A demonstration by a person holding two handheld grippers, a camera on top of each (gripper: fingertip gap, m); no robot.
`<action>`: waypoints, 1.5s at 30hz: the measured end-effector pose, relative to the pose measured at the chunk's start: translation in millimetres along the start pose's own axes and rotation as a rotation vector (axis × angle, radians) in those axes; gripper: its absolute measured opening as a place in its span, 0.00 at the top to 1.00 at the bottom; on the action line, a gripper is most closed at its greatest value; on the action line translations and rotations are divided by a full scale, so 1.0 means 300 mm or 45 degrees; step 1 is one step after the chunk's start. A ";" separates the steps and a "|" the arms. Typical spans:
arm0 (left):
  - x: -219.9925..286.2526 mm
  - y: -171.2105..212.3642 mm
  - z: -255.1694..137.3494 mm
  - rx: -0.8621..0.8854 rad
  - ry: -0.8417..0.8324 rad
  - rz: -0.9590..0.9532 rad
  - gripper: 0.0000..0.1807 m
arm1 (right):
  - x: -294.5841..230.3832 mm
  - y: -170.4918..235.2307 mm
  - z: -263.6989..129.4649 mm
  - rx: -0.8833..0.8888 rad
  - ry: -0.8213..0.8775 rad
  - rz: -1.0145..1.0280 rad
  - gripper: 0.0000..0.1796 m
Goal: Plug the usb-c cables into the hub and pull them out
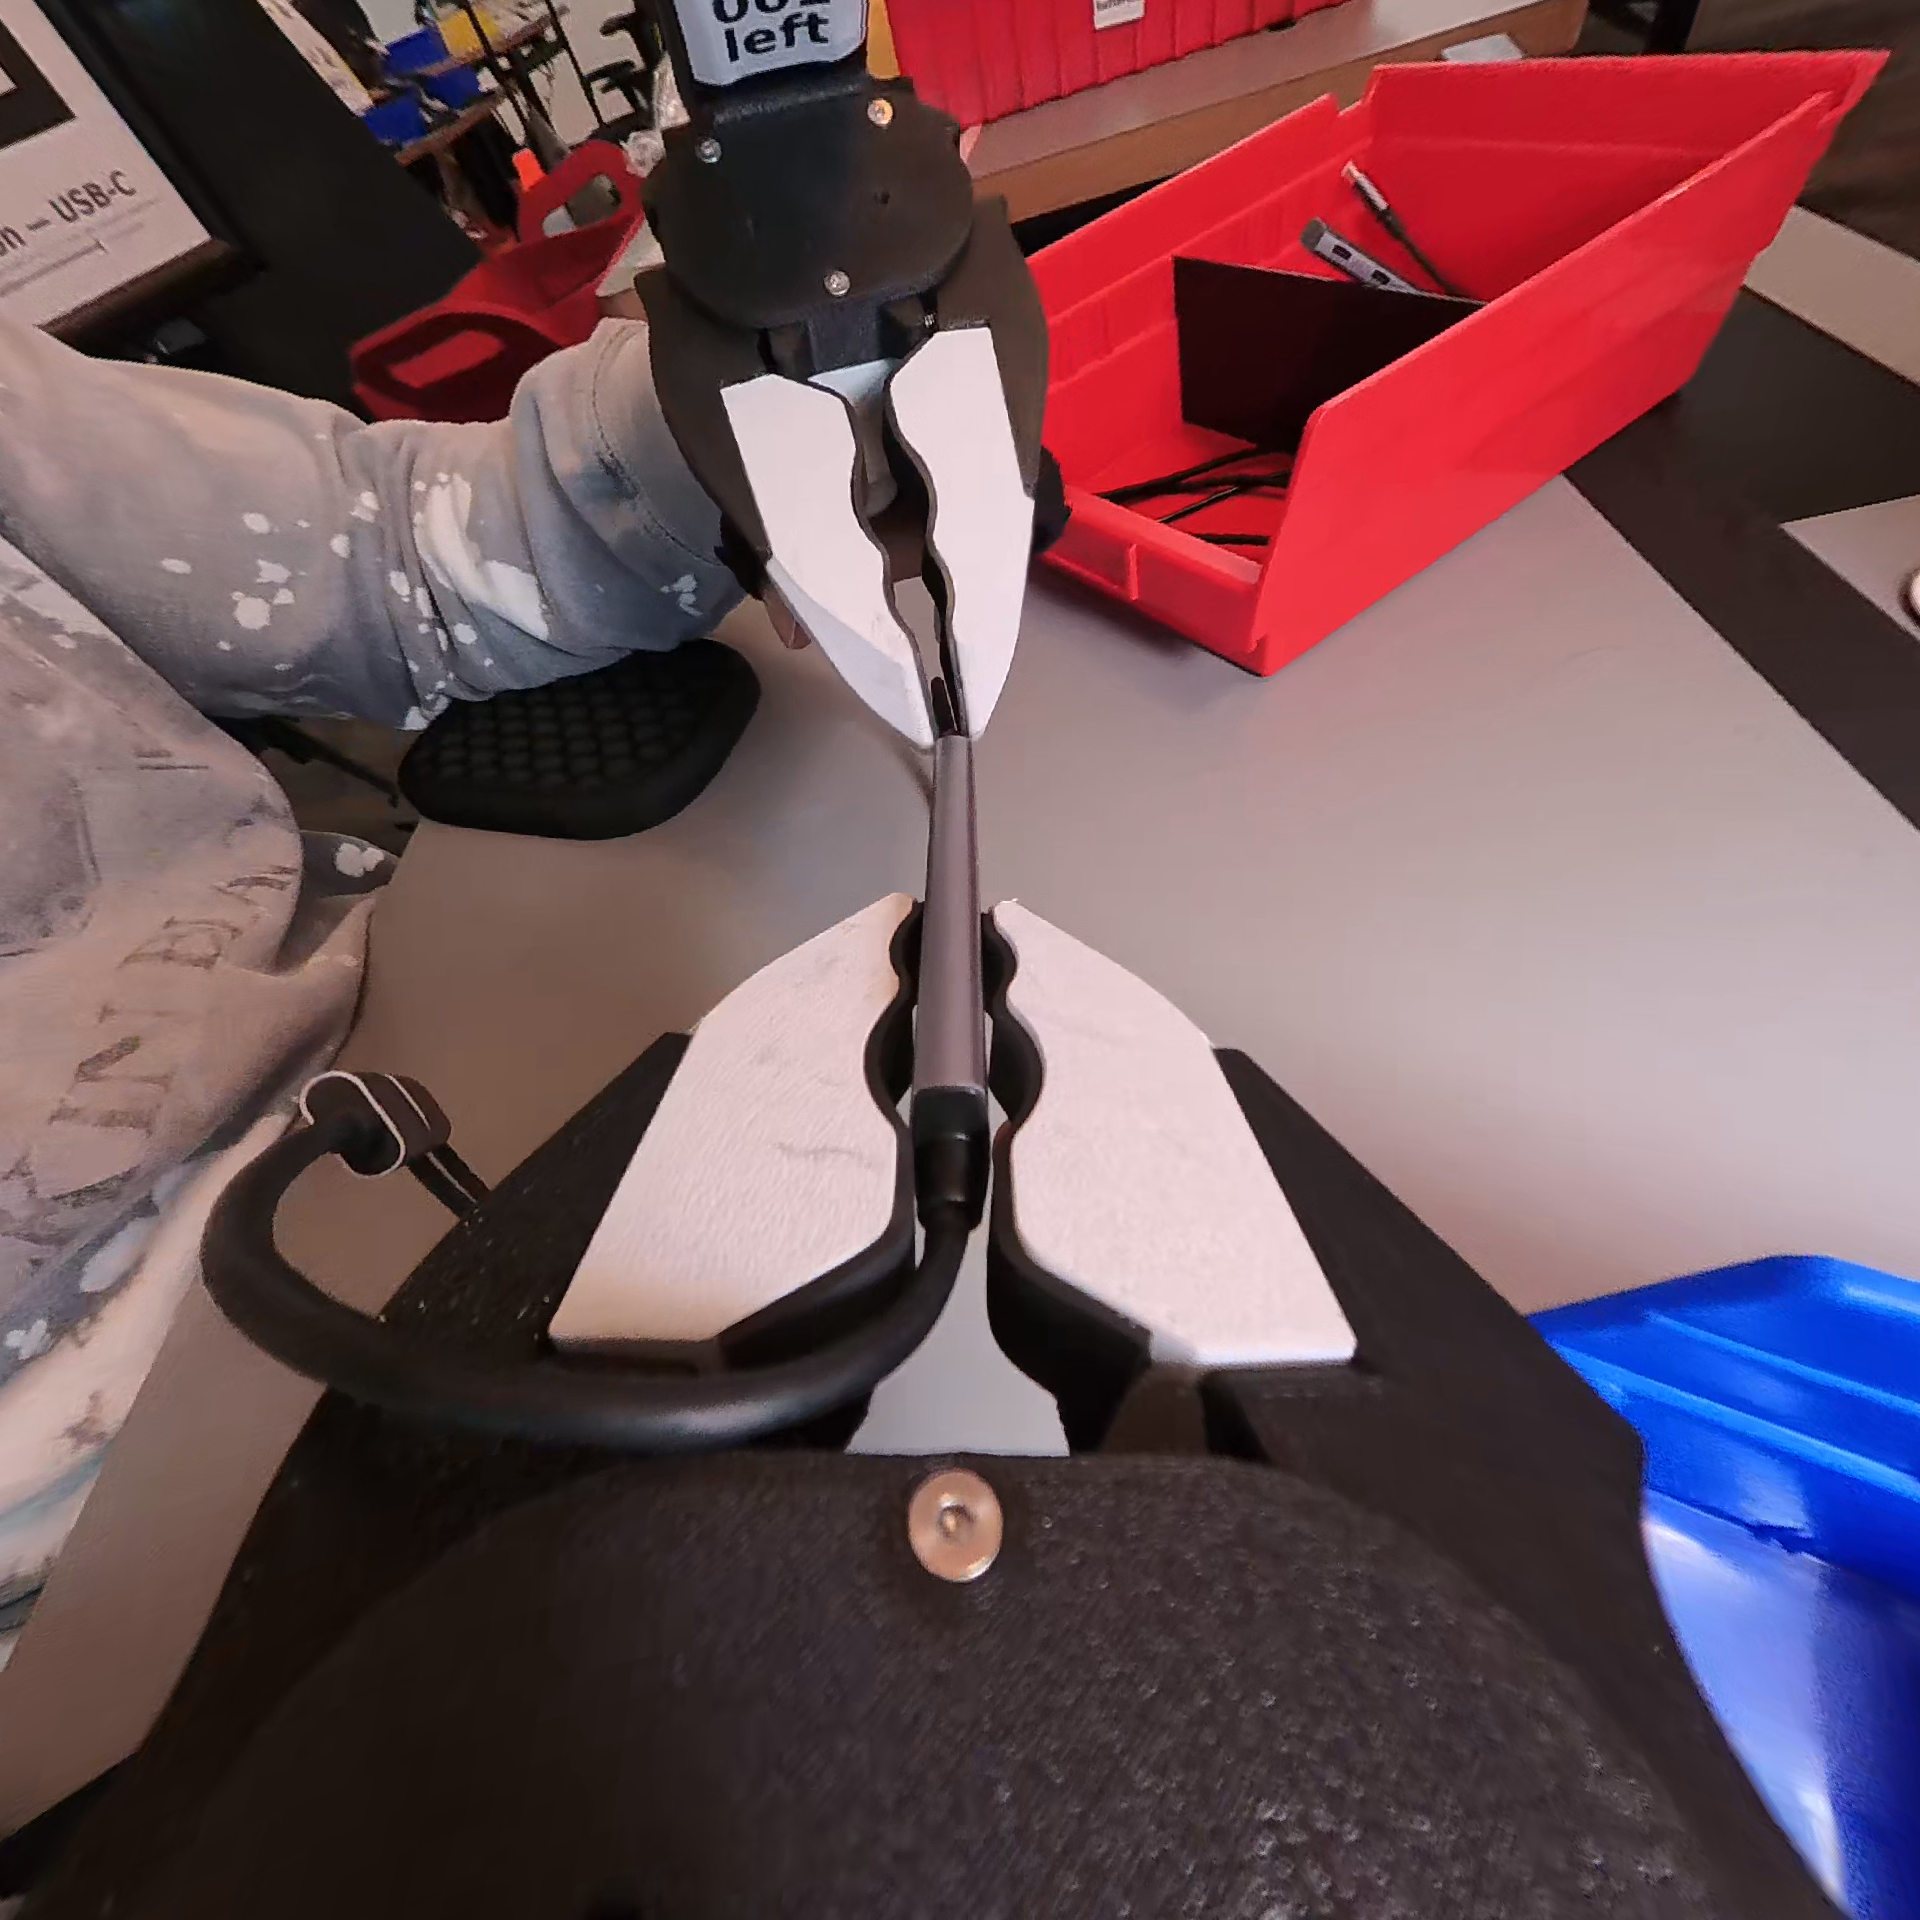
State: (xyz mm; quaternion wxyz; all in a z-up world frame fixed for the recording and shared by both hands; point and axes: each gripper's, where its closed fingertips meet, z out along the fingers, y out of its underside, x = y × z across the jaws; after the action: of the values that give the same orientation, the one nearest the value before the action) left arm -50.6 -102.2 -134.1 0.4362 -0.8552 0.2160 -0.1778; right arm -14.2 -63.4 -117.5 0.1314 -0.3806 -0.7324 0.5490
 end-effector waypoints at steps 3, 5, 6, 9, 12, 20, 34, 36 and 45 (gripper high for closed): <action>0.010 0.009 0.000 -0.015 0.037 -0.008 0.97 | -0.001 0.008 0.006 -0.001 -0.021 0.013 0.95; 0.013 0.012 0.000 -0.020 0.043 -0.009 0.97 | -0.004 0.013 0.009 -0.002 -0.039 0.027 0.95; 0.016 0.012 0.001 -0.025 0.044 -0.003 0.97 | -0.009 0.018 0.011 -0.007 -0.058 0.039 0.95; 0.027 0.014 0.007 -0.048 0.040 0.018 0.97 | -0.013 0.033 0.016 -0.018 -0.088 0.058 0.95; 0.032 0.003 0.003 -0.004 0.072 -0.020 0.97 | -0.010 0.020 0.010 0.025 -0.093 0.070 0.95; 0.089 -0.105 -0.007 0.259 0.293 -0.188 1.00 | -0.018 0.035 0.082 -0.015 -0.109 0.057 0.95; 0.023 -0.067 -0.059 0.177 0.075 -0.043 0.86 | -0.035 -0.101 -0.059 0.263 -0.097 -0.012 0.95; 0.048 -0.063 -0.045 0.163 0.119 -0.031 0.93 | -0.040 -0.094 -0.037 0.231 -0.099 -0.019 0.95; 0.065 -0.032 -0.039 0.078 0.193 -0.074 0.96 | -0.041 -0.043 -0.010 0.089 -0.092 -0.009 0.95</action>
State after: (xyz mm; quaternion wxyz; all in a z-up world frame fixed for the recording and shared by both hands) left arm -37.8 -115.3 -117.4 0.4393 -0.8315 0.2179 -0.2611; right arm -9.5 -71.4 -101.9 0.1199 -0.3532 -0.7185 0.5871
